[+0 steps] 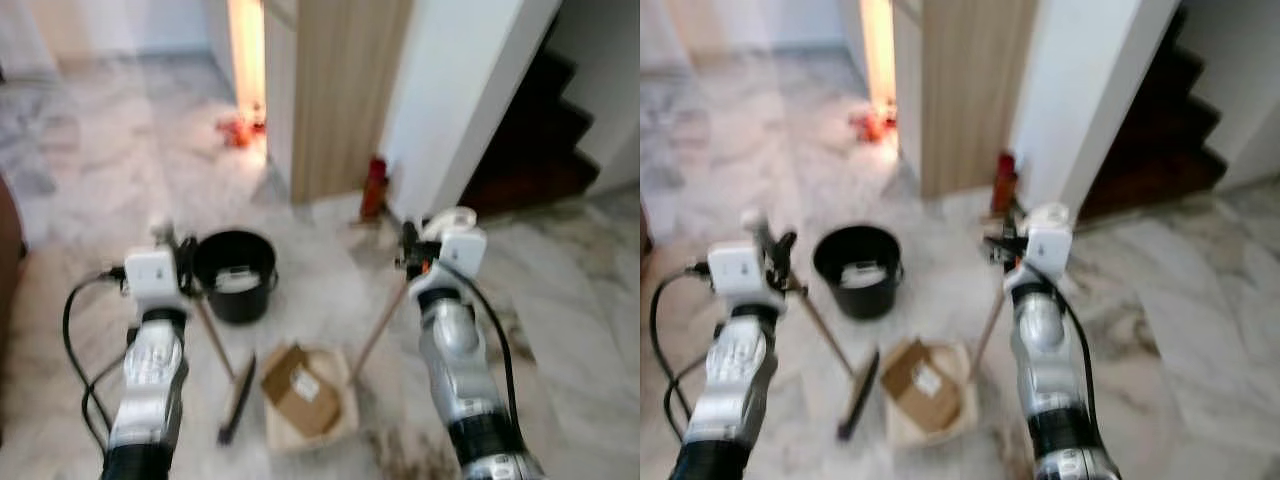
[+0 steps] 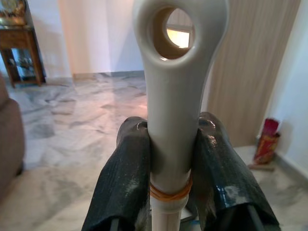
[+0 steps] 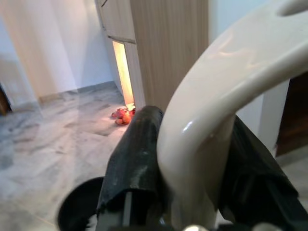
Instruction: Sweep floor
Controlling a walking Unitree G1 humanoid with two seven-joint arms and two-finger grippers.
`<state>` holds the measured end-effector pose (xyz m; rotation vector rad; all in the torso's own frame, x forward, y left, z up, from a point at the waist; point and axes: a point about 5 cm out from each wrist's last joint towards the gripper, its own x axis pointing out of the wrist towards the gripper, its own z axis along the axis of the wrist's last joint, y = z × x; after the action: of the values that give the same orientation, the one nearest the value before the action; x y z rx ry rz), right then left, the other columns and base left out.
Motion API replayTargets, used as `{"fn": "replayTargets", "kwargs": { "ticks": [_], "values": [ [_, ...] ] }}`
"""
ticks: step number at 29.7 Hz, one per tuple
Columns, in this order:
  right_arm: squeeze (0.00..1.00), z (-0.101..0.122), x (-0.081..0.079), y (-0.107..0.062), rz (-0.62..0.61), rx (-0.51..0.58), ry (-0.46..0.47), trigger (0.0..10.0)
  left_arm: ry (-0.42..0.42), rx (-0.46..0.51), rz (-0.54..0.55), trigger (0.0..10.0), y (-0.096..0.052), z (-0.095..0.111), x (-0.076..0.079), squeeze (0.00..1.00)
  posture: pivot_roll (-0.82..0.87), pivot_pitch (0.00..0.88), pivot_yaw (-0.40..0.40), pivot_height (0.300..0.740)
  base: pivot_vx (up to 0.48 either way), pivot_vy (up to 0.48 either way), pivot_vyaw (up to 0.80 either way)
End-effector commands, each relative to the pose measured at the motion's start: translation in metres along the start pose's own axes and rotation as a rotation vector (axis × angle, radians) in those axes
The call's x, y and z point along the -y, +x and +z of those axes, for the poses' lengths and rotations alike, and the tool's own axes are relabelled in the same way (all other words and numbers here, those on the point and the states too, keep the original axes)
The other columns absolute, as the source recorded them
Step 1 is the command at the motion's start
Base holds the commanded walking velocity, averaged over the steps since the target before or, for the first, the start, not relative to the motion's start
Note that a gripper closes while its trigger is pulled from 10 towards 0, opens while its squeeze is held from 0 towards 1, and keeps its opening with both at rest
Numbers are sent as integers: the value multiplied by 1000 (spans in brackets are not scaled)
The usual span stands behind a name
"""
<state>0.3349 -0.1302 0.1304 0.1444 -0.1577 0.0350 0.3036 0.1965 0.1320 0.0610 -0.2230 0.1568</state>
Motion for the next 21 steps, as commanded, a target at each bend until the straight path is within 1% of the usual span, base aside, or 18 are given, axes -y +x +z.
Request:
{"fn": "replayTargets", "kwargs": {
  "ticks": [1, 14, 17, 21],
  "values": [
    [0, 7, 5, 1, -16, 35, 18, 10000, 7, 43, -21, 10000, 3, 9, 6, 0, 43, 37, -41, 740, 0, 0, 0],
    [0, 7, 5, 1, -15, 34, 11, 10000, 11, 40, -22, 10000, 4, 10, 5, 0, 42, 45, -38, 740, 0, 0, 0],
    [0, 7, 5, 1, -15, 32, 15, 10000, 44, 27, -30, 10000, 4, 8, 6, 0, 42, 45, -38, 740, 0, 0, 0],
    [0, 6, 5, 0, -15, 31, 14, 10000, 36, 10, -18, 10000, 3, 6, 5, 0, 41, 37, -39, 740, 306, 0, 0]
  ]
}}
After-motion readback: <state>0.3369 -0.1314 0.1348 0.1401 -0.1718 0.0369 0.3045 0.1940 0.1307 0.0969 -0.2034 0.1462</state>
